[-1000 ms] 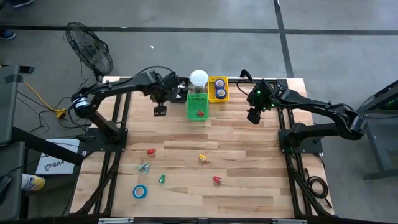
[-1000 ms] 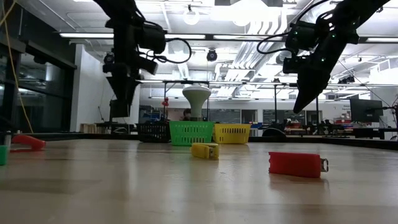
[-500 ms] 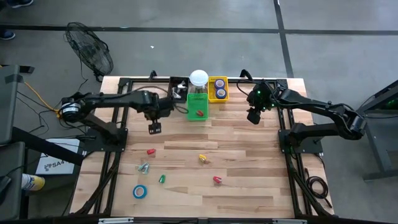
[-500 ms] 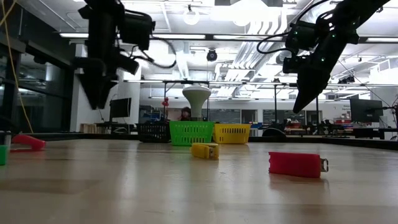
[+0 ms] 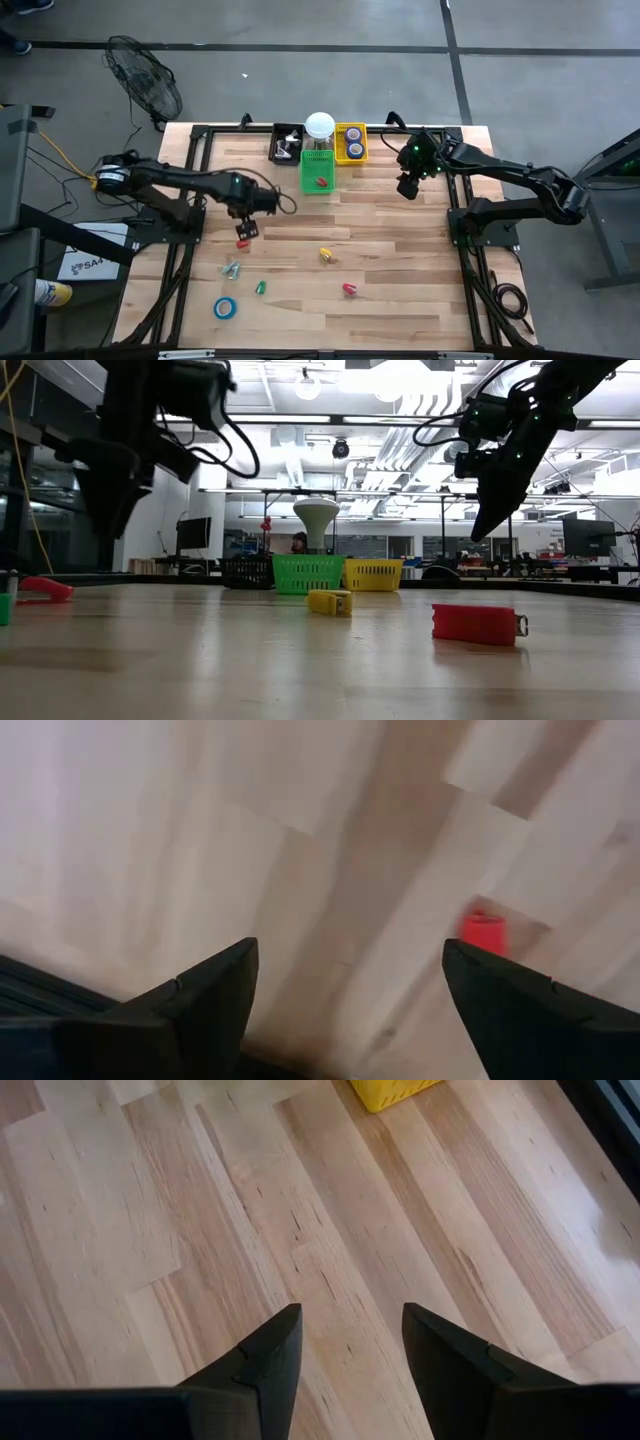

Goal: Pick and place Stapler, Stapler remover, tape
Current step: Put the blue staple remover into the black bin

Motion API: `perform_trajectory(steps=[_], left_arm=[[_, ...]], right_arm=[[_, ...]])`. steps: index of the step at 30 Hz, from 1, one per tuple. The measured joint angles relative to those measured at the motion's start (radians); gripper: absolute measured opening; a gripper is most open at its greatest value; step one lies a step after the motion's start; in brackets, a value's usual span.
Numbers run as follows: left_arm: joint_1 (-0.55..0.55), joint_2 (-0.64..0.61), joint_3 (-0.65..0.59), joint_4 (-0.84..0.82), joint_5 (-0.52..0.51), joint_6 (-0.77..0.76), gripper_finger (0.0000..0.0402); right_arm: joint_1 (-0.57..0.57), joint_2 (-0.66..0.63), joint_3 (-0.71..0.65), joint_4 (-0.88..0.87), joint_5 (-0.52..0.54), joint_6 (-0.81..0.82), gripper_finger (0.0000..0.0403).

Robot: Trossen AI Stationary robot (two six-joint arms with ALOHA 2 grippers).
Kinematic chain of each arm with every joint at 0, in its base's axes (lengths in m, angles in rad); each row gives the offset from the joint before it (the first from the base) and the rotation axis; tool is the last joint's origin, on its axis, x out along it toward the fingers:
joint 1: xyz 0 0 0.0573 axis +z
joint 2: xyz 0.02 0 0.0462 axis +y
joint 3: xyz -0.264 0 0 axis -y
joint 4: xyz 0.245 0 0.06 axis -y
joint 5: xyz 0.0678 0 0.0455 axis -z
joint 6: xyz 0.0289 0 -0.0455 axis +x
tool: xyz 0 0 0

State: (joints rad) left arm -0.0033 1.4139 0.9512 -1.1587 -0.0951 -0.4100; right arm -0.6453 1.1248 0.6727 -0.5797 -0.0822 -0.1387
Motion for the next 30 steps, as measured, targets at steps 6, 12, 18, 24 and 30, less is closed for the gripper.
perform_trajectory(steps=[6,12,18,24,30], left_arm=[[-0.16,0.0,0.0,0.0,0.028,-0.259,0.0312],[-0.326,0.0,0.0,0.003,0.069,-0.57,0.0312],[-0.476,0.001,0.0,0.01,0.1,-0.858,0.0312],[-0.556,0.012,0.0,0.011,0.141,-1.053,0.0312],[-0.56,0.016,0.0,0.036,0.146,-1.073,0.0312]], right_arm=[[0.0,0.0,0.0,0.0,0.0,0.004,0.0165],[0.0,0.0,0.0,-0.005,0.0,0.008,0.0165],[0.0,0.0,0.0,-0.008,0.0,0.011,0.0165],[0.0,0.0,0.0,-0.008,0.0,0.019,0.0165],[0.0,0.0,0.0,-0.011,0.0,0.019,0.0165]])
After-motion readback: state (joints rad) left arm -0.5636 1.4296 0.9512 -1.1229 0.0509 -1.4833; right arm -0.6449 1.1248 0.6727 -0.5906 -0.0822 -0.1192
